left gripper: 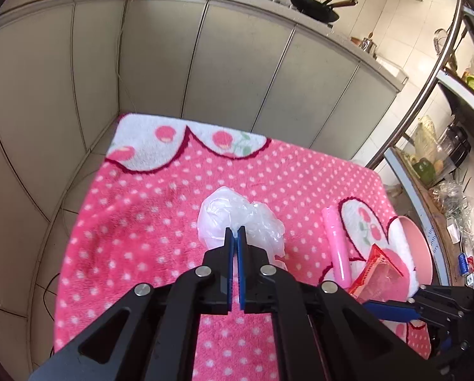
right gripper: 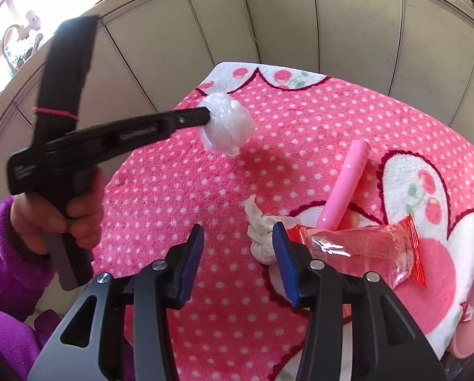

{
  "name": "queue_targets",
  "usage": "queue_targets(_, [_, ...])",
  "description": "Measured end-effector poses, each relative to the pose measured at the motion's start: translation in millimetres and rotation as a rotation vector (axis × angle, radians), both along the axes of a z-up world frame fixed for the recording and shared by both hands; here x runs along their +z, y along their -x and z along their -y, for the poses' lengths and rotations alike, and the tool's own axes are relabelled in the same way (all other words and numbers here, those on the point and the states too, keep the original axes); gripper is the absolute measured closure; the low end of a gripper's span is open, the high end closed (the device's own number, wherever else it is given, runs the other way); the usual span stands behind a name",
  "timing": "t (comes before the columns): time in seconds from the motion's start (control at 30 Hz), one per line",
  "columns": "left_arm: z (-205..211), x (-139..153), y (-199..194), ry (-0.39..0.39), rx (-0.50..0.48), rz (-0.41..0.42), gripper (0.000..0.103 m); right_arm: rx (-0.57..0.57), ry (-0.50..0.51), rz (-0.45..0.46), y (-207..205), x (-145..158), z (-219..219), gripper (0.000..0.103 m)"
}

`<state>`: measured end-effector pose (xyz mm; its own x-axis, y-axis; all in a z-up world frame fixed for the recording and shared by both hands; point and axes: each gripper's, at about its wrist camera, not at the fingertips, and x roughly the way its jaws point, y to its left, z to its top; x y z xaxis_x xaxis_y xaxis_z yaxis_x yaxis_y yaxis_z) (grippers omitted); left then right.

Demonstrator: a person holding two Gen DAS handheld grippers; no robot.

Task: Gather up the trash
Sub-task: 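Grasp the white plastic bag with the left tool while the right tool grasps the white tissue, then carry the plastic bag and tissue toward the pink bucket with both tools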

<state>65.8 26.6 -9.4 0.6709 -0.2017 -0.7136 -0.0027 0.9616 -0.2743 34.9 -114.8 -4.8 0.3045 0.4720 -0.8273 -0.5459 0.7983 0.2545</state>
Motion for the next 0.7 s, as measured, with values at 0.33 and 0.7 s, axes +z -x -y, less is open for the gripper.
queue_targets(0.33, [-23, 24, 32, 0.027, 0.003, 0.057, 0.101, 0.087, 0.185, 0.058, -18, -29, -46, 0.076])
queue_targets(0.7, [-28, 35, 50, 0.037, 0.001, 0.094, 0.102, -0.036, -0.004, 0.016, -25, -9, -19, 0.1])
